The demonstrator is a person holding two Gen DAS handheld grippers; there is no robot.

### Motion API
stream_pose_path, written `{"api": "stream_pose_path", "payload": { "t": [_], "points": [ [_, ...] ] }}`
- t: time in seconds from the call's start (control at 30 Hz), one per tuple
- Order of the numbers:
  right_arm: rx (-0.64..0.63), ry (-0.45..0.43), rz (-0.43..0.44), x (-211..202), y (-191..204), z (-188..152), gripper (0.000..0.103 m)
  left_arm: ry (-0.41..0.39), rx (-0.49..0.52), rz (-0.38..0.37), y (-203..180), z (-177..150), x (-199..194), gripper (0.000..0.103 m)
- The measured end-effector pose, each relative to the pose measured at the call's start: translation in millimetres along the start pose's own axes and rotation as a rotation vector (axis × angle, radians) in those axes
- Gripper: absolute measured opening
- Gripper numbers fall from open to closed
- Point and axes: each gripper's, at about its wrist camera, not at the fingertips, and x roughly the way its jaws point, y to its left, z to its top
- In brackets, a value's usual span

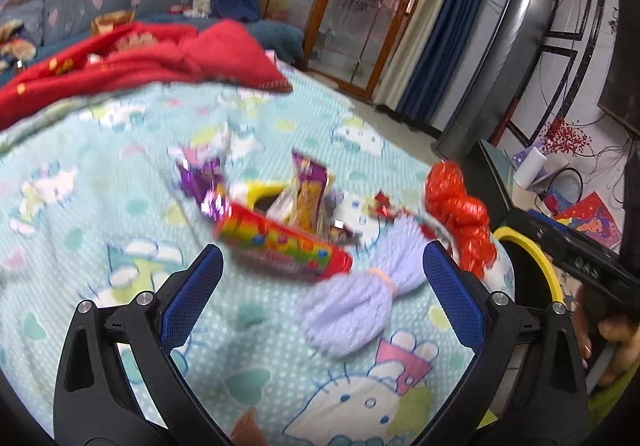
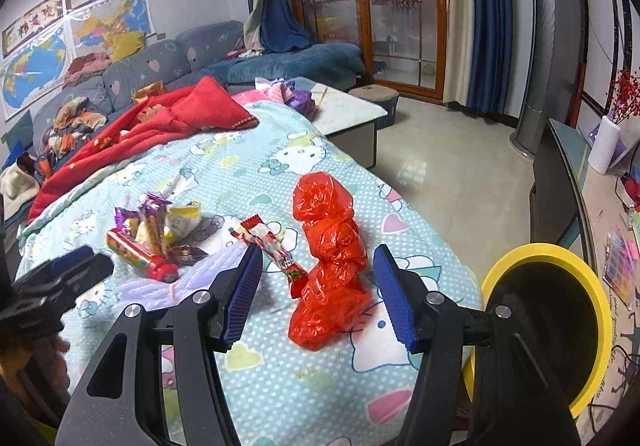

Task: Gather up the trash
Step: 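Grasp the lilac foam net with the left tool while the right tool grasps the red plastic bag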

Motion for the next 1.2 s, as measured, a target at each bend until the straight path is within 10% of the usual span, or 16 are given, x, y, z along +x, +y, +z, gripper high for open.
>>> {"api": "stream_pose_path", "payload": {
  "t": [0.43, 0.77, 1.2],
  "points": [
    [0.031, 0.101, 0.000, 42, -11, -21, 0.054, 0.131, 0.000, -0.075, -3, -19, 30, 0.075],
    [0.081, 0.161, 0.024, 52, -23, -33, 0.019, 0.191, 0.015, -0.112, -5, -21, 39, 0.052],
    [0.094, 0.158, 0.033, 39, -32, -38, 0.009, 0.185, 0.086, -0.132, -22, -24, 35, 0.023]
  ]
}}
